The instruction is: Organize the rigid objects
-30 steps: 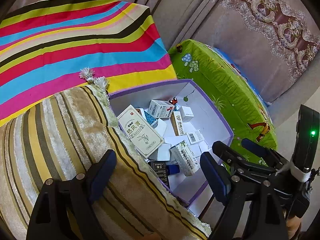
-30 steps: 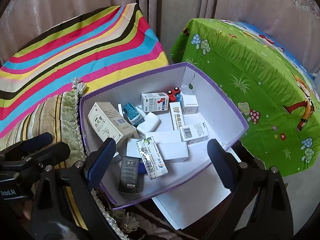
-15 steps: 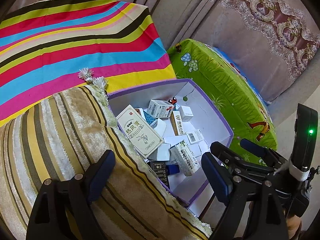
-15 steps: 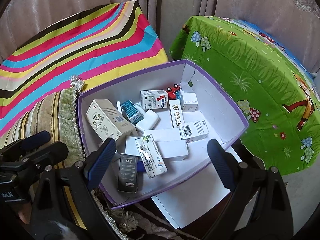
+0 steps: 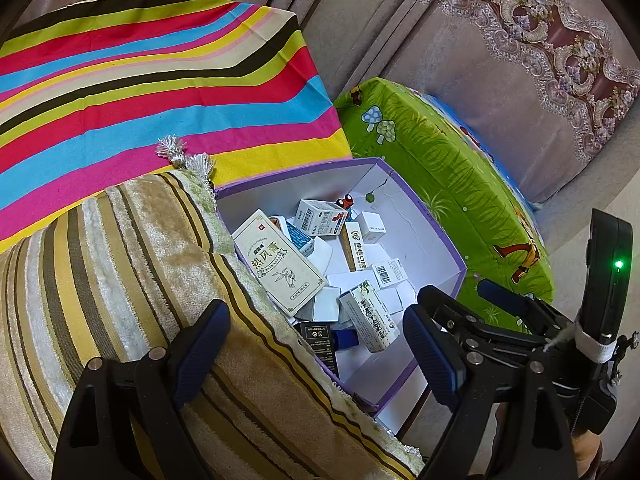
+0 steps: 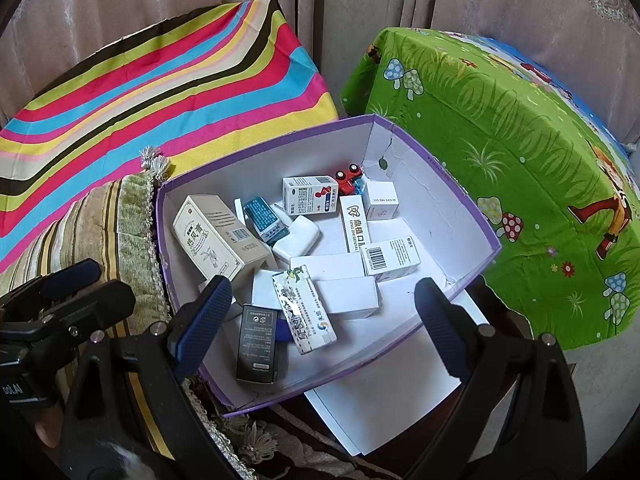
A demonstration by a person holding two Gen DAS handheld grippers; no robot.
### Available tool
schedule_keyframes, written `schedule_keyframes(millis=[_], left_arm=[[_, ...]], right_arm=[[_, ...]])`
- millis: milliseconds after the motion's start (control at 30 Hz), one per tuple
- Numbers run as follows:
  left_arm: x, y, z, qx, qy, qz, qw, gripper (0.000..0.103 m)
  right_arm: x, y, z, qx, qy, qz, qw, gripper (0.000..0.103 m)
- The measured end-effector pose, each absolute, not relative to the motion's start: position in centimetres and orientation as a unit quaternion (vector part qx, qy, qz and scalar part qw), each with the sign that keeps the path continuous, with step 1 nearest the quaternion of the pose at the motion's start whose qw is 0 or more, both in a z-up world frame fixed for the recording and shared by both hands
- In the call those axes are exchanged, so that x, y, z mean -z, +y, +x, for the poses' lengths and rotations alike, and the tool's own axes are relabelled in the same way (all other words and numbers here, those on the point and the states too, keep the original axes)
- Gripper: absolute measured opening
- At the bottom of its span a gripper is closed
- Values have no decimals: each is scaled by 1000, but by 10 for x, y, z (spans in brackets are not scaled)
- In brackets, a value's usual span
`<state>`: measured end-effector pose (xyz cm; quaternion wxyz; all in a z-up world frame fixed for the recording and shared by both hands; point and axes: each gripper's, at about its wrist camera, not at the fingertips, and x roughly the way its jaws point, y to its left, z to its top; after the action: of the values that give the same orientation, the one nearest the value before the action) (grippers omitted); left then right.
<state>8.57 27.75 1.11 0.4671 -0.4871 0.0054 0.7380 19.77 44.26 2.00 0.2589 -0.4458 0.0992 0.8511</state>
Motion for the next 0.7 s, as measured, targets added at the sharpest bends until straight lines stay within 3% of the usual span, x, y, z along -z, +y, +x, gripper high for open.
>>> schedule_keyframes(millis=[700], left_arm=[[-11, 279, 87, -738, 5, -487, 467, 91]], right_arm=[[-18, 442, 196, -849, 103, -449, 258, 94]])
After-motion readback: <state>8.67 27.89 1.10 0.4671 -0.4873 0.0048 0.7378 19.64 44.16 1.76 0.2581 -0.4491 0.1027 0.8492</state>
